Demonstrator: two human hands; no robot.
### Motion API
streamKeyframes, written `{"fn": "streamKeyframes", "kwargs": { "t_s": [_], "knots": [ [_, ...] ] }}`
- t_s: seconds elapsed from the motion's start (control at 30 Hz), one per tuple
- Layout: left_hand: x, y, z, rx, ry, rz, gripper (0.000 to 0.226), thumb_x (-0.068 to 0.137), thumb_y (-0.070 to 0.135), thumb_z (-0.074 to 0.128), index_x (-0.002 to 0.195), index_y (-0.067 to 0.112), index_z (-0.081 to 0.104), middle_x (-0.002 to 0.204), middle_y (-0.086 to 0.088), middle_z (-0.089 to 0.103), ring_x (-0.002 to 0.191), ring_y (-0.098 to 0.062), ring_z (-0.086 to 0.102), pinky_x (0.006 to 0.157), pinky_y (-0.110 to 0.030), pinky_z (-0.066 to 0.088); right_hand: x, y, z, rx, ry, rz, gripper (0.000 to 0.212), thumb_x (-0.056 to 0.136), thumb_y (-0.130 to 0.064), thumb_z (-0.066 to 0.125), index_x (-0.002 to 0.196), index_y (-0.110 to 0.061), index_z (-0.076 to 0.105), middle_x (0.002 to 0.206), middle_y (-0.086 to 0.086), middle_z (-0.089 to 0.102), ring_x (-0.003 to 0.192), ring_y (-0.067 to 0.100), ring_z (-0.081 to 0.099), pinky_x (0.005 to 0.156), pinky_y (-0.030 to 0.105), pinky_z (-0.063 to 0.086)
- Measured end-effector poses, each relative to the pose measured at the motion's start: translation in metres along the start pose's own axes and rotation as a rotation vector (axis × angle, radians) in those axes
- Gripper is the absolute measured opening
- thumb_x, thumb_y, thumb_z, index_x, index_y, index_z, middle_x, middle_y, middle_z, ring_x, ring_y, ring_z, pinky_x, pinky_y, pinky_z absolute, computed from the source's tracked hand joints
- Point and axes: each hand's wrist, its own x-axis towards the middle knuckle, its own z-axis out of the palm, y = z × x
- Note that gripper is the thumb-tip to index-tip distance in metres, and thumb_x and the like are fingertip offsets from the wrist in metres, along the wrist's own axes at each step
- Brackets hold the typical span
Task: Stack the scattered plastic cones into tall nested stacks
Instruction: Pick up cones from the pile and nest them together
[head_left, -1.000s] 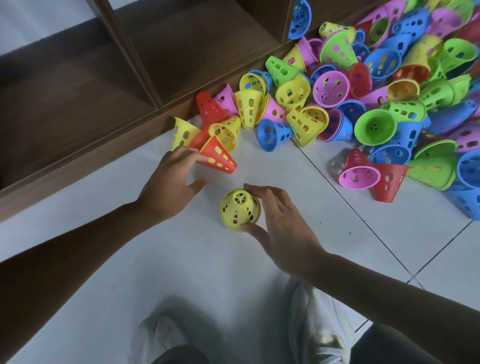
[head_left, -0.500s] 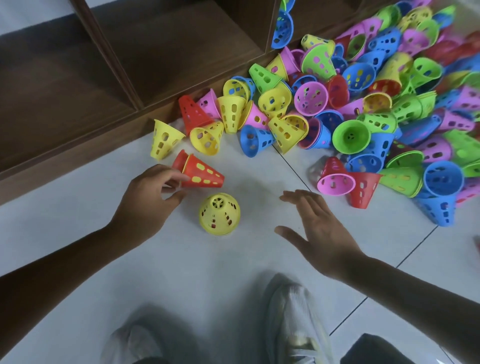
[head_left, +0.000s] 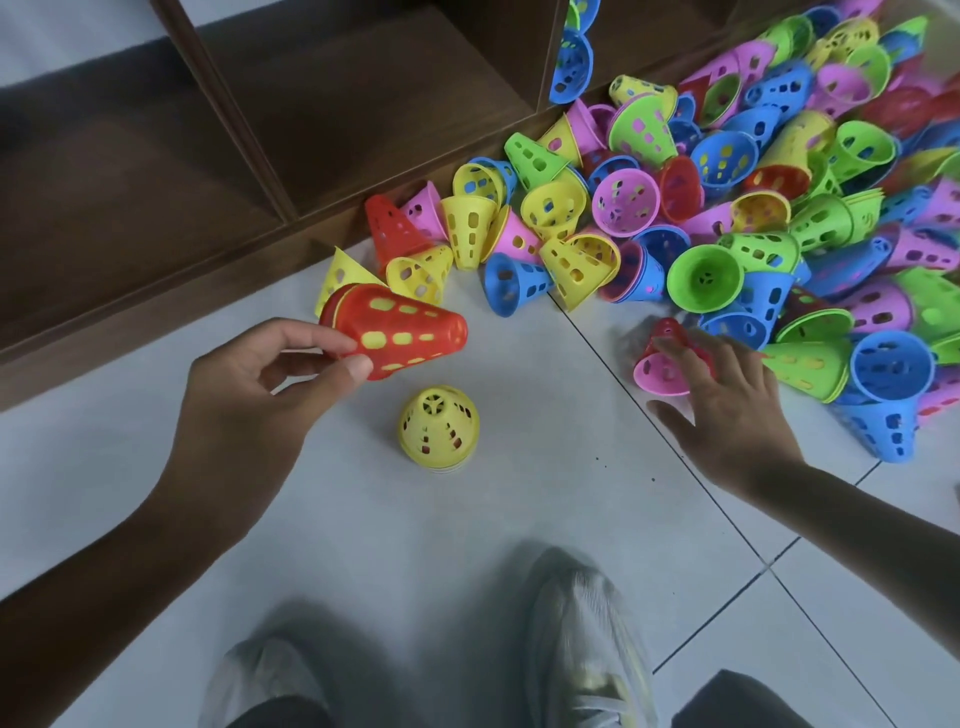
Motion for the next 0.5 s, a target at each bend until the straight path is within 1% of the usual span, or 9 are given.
{"fn": "streamKeyframes", "kwargs": {
  "t_s": [0.1,0.17,0.27,0.4,0.5],
  "knots": [
    [-0.01,0.015,-0.003,-0.045,-0.008,-0.012,0.024,0.073,0.035,0.076,0.093,0.023,0.071,0.091,0.012,0.074,0.092,-0.004,0.07,0.071,-0.011,0.053,0.003,-0.003,0.002,-0.003,0.001,-0.007,0.068,0.085,-0.038,0.07,0.144,-0.021,0.043,0.144,0.012,0.044,0.128,0.04,0.039,0.104,0.053,0.037],
    [-0.017,0.023,-0.005,-0.091,-0.019,-0.022,0.029,0.066,0.04,0.076,0.09,0.025,0.071,0.09,0.009,0.075,0.091,-0.008,0.071,0.07,-0.013,0.054,0.004,-0.005,0.002,0.007,-0.006,-0.012,0.067,0.085,-0.038,0.071,0.143,-0.02,0.044,0.143,0.013,0.045,0.127,0.04,0.04,0.104,0.053,0.037],
    [-0.026,0.032,-0.006,-0.132,-0.07,-0.031,0.034,0.061,0.04,0.09,0.086,0.029,0.07,0.09,0.005,0.076,0.092,-0.012,0.072,0.068,-0.016,0.054,0.005,-0.008,0.001,0.05,-0.041,-0.014,0.066,0.087,-0.039,0.069,0.145,-0.019,0.043,0.148,0.012,0.042,0.127,0.037,0.041,0.105,0.052,0.041],
    [-0.039,0.037,-0.001,-0.226,-0.204,-0.125,0.041,0.05,0.048,0.08,0.085,0.029,0.069,0.09,-0.001,0.077,0.089,-0.016,0.074,0.067,-0.023,0.056,0.004,-0.014,0.0,0.126,-0.077,0.016,0.063,0.091,-0.042,0.064,0.146,-0.021,0.04,0.151,0.008,0.036,0.131,0.034,0.038,0.104,0.05,0.042],
    [-0.047,0.033,0.004,-0.265,-0.246,-0.191,0.042,0.046,0.047,0.08,0.082,0.028,0.068,0.088,-0.004,0.076,0.082,-0.015,0.074,0.065,-0.022,0.054,0.003,-0.018,0.0,0.202,-0.07,0.033,0.056,0.091,-0.041,0.063,0.14,-0.02,0.044,0.149,0.006,0.037,0.132,0.032,0.038,0.105,0.049,0.042]
  ]
}}
